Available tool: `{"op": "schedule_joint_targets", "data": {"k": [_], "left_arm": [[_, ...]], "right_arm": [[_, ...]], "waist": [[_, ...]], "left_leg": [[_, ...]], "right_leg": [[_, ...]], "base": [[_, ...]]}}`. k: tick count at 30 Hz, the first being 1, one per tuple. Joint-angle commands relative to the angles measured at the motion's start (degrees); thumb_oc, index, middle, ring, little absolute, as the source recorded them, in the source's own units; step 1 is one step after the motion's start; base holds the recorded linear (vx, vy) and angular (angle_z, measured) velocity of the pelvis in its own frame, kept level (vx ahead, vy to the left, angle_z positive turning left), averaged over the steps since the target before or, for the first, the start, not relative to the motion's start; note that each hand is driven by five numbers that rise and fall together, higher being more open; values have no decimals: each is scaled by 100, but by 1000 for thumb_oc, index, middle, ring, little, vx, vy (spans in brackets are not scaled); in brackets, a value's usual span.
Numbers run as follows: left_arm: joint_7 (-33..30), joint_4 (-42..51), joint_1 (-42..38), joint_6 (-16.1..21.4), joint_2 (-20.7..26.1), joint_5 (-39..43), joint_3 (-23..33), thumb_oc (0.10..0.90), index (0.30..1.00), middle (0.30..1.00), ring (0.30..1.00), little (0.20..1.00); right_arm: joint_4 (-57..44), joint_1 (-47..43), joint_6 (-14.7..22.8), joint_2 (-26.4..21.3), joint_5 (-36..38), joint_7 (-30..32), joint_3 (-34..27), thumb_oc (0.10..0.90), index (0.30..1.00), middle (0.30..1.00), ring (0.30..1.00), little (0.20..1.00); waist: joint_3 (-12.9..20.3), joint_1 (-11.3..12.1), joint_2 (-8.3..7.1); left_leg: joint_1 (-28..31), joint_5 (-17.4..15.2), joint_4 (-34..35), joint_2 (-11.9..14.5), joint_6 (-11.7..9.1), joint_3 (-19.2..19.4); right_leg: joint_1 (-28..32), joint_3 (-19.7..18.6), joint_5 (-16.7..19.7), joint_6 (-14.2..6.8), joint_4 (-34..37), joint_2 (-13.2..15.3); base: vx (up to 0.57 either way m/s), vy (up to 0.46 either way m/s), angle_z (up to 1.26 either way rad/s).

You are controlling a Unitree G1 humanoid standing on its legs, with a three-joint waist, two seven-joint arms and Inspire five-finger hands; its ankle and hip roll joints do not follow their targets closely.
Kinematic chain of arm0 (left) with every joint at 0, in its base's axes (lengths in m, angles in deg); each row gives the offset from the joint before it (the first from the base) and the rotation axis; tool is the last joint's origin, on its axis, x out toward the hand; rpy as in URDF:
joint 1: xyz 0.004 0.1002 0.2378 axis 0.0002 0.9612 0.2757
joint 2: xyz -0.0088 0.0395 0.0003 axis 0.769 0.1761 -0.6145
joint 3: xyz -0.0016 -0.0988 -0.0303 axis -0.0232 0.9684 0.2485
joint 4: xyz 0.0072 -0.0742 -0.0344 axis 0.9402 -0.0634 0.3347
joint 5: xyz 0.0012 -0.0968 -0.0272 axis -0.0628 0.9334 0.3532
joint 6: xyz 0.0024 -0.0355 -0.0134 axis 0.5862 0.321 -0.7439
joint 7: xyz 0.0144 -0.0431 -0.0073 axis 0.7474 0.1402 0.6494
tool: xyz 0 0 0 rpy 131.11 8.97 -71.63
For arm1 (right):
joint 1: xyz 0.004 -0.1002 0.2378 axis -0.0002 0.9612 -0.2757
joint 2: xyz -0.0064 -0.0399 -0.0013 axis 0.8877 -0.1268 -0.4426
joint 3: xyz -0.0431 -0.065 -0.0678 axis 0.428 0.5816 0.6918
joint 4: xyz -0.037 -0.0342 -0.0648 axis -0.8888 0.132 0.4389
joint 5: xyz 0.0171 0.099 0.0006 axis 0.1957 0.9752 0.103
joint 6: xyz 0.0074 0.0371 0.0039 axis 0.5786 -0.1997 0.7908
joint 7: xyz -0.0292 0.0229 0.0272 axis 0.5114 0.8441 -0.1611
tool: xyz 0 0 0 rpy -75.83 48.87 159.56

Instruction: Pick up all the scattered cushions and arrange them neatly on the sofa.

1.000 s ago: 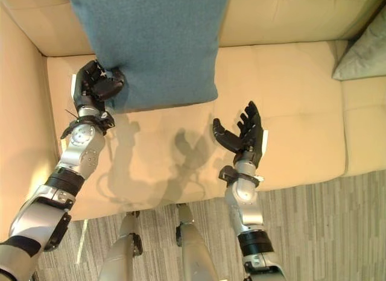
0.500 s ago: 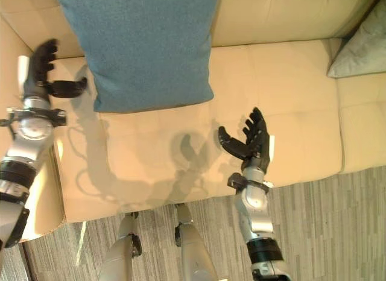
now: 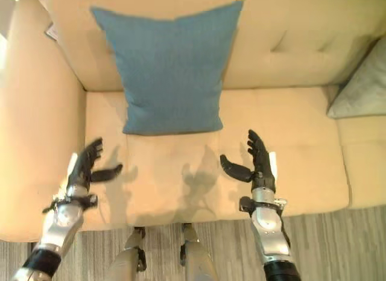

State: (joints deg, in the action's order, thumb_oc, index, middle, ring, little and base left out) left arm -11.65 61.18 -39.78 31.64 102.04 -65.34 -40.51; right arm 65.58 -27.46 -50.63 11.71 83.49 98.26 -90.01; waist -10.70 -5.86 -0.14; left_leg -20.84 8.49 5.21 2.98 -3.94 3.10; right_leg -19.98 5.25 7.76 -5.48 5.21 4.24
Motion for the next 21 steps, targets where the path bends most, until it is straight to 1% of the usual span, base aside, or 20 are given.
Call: {"op": "schedule_joint_targets", "data": {"k": [1, 2, 3, 4, 6, 7, 8, 9, 10, 12, 14, 15, 16, 21], "left_arm": [[47, -317, -246, 298, 295, -829, -12, 800, 900, 900, 900, 900], [43, -321, -241, 302, 292, -834, -12, 800, 900, 900, 900, 900], [123, -641, -40, 226, 156, -996, -135, 800, 900, 900, 900, 900], [121, -645, -36, 230, 154, -999, -133, 800, 900, 900, 900, 900], [196, -988, 104, 162, 29, -1081, -213, 800, 900, 900, 900, 900], [275, -1376, 192, 85, -120, -1099, -253, 800, 900, 900, 900, 900], [271, -1387, 187, 93, -124, -1101, -255, 800, 900, 900, 900, 900], [334, -1789, 207, 35, -222, -1181, -298, 800, 900, 900, 900, 900], [332, -1799, 202, 41, -225, -1183, -300, 800, 900, 900, 900, 900], [361, -2130, 234, -8, -312, -1256, -313, 800, 900, 900, 900, 900], [374, -2773, 221, -76, -497, -1029, -177, 800, 900, 900, 900, 900], [372, -2781, 215, -71, -499, -1029, -177, 800, 900, 900, 900, 900], [391, -3184, 163, -144, -600, -867, -95, 800, 900, 900, 900, 900], [405, -3639, 40, -190, -664, -936, -108, 800, 900, 900, 900, 900]], "right_arm": [[448, 370, 93, -220, -489, -96, 221, 800, 900, 900, 900, 900], [459, 367, 101, -221, -490, -92, 229, 800, 900, 900, 900, 900], [993, 428, -10, -153, -672, -159, 484, 800, 900, 900, 900, 900], [1004, 424, -3, -153, -672, -156, 492, 800, 900, 900, 900, 900], [1508, 431, -97, -68, -791, -233, 728, 800, 900, 900, 900, 900], [1868, 507, -152, 45, -852, -330, 895, 800, 900, 900, 900, 900], [1876, 503, -146, 45, -852, -327, 898, 800, 900, 900, 900, 900], [2148, 555, -179, 116, -893, -395, 982, 800, 900, 900, 900, 900], [2153, 552, -176, 116, -893, -394, 983, 800, 900, 900, 900, 900], [2339, 607, -202, 178, -995, -407, 1054, 800, 900, 900, 900, 900], [2637, 655, -244, 320, -818, -441, 1029, 800, 900, 900, 900, 900], [2640, 651, -241, 319, -817, -440, 1029, 800, 900, 900, 900, 900], [2911, 635, -290, 415, -691, -474, 1026, 800, 900, 900, 900, 900], [3225, 594, -297, 520, -554, -486, 1055, 800, 900, 900, 900, 900]], "waist": [[723, 7, -101], [710, 6, -102], [734, 30, -101], [720, 27, -102], [731, 48, -107], [736, 66, -111], [720, 65, -111], [751, 71, -110], [738, 72, -111], [759, 69, -113], [811, 59, -109], [804, 58, -109], [838, 50, -104], [833, 36, -93]], "left_leg": [[424, -513, -21, 144, -274, 228], [446, -518, -21, 144, -275, 230], [653, -548, -21, 149, -255, 242], [673, -552, -21, 150, -256, 242], [869, -582, -21, 161, -237, 259], [1055, -614, -21, 165, -214, 251], [1073, -618, -21, 165, -214, 250], [1224, -643, -21, 160, -205, 271], [1239, -646, -21, 160, -206, 271], [1372, -663, -21, 164, -207, 279], [1539, -679, -21, 184, -212, 266], [1545, -680, -21, 185, -213, 265], [1595, -672, -21, 220, -221, 232], [1607, -624, -21, 271, -242, 228]], "right_leg": [[444, 351, -456, -404, -21, 181], [466, 351, -460, -405, -21, 180], [678, 385, -504, -391, -21, 173], [698, 386, -508, -391, -21, 173], [896, 403, -565, -366, -21, 156], [1105, 418, -615, -342, -21, 145], [1124, 420, -619, -342, -21, 145], [1295, 417, -661, -318, -21, 117], [1309, 417, -664, -318, -21, 117], [1461, 427, -706, -288, -26, 99], [1628, 413, -770, -247, -42, 47], [1634, 414, -772, -247, -41, 46], [1711, 378, -820, -215, -24, 5], [1734, 325, -903, -157, -21, -80]], "base": [[81, 12, 10], [104, 8, 14], [59, -1, 14], [76, -1, 15], [53, -8, 12], [49, -14, 6], [58, -21, 1], [0, 0, 0], [45, -18, 1], [19, -29, 0], [27, -66, 1], [6, -78, 1], [-3, -54, 1], [-42, -63, 2]]}}
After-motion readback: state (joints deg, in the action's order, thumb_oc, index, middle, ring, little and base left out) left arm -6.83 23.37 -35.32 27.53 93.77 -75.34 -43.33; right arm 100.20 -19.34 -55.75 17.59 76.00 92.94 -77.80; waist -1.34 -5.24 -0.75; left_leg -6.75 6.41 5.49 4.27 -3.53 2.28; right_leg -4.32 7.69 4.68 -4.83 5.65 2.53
